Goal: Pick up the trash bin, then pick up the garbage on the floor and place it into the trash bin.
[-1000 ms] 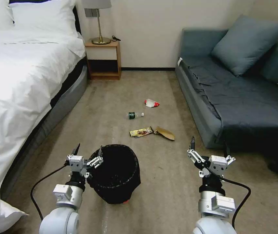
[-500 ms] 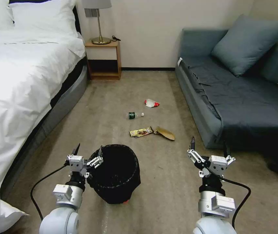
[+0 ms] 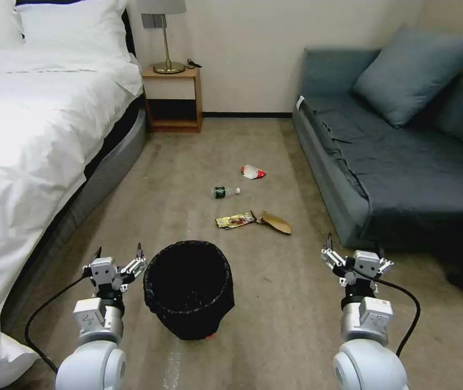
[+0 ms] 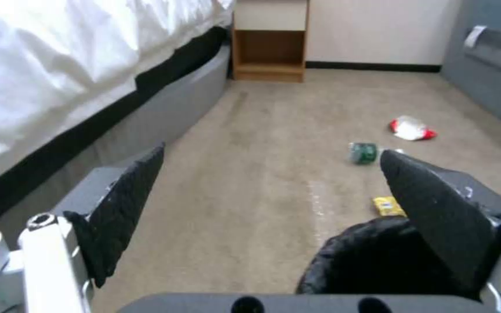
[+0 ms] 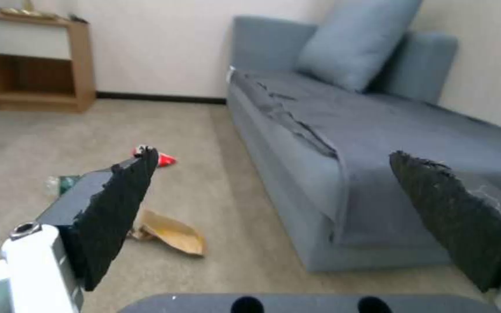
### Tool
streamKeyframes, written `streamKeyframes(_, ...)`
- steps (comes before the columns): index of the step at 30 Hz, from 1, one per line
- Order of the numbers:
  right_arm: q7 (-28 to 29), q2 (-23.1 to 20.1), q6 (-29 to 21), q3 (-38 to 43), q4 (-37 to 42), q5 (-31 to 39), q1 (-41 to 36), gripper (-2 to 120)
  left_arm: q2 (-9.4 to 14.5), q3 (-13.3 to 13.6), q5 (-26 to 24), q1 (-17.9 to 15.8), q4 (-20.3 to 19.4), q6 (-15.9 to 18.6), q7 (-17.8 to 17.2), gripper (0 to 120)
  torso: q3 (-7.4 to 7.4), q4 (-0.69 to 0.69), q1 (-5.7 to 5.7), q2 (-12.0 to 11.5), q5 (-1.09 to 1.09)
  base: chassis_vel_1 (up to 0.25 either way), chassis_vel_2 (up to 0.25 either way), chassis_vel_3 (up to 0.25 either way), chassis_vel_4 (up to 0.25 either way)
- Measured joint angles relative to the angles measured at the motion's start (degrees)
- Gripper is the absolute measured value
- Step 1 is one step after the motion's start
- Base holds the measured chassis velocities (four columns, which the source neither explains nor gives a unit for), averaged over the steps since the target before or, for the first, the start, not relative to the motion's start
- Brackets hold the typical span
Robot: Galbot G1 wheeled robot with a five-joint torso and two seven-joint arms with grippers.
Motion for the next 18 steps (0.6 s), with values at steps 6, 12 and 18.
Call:
streamKeyframes(6, -0.1, -1.5, 2.3, -2.8, -1.8, -1.9, -0.9, 100, 6.0, 2.9, -10.1, -2.9, -0.4, 7.5, -6.0, 100, 0.0, 0.01, 0.0, 0.0, 0.02, 0.0, 0.0, 0.0, 0.0)
streamKeyframes(12, 0.2, -2.3, 2.3, -3.8, -1.7, -2.2, -1.8, 100, 11.3, 6.1, -21.6, -7.4, 1.3, 17.2, -13.4, 100, 0.0, 0.0, 0.0, 0.0, 0.01, 0.0, 0.0, 0.0, 0.0)
streamKeyframes(18, 0.4, -2.6, 2.5, -3.4, -0.9, -2.4, -2.2, 100, 15.3, 8.7, -30.5, -12.5, 3.9, 23.5, -18.4, 100, 0.0, 0.0, 0.0, 0.0, 0.02, 0.0, 0.0, 0.0, 0.0)
